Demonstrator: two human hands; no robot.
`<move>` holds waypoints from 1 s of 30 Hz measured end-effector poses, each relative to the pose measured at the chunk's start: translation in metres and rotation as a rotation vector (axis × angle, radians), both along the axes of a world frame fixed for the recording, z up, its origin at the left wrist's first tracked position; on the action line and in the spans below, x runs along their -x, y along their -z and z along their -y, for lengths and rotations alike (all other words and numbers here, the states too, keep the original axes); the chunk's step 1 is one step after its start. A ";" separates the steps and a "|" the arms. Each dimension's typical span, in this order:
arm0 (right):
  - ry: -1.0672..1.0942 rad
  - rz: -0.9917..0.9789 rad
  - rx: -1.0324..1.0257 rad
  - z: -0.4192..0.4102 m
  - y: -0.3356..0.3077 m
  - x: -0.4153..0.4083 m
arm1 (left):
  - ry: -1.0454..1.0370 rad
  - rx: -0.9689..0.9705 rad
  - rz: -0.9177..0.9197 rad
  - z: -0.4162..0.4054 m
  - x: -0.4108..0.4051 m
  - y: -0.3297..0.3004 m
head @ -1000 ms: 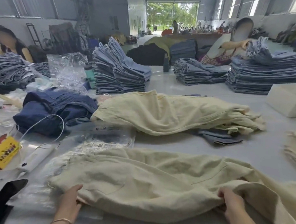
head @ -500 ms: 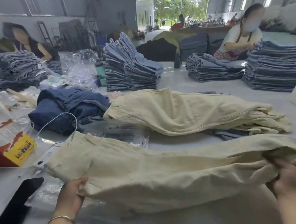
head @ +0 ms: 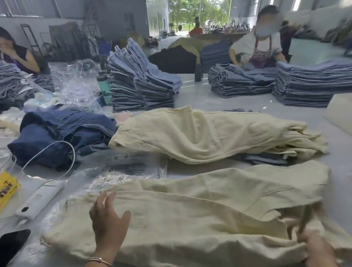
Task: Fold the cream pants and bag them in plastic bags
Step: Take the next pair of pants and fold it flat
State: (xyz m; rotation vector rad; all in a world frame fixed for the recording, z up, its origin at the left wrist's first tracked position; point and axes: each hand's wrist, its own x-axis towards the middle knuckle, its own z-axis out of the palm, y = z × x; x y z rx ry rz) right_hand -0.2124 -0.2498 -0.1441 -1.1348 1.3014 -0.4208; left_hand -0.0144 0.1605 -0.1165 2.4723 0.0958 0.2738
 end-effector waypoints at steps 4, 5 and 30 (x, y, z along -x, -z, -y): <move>-0.363 -0.014 -0.228 0.007 -0.007 0.041 | 0.500 -0.109 -0.060 0.085 0.005 0.004; -0.398 -0.070 -0.207 0.011 -0.012 0.052 | 0.617 -0.130 -0.086 0.109 0.010 0.002; 0.356 0.138 0.405 0.254 -0.067 0.039 | 0.967 -0.593 0.005 0.427 0.097 0.004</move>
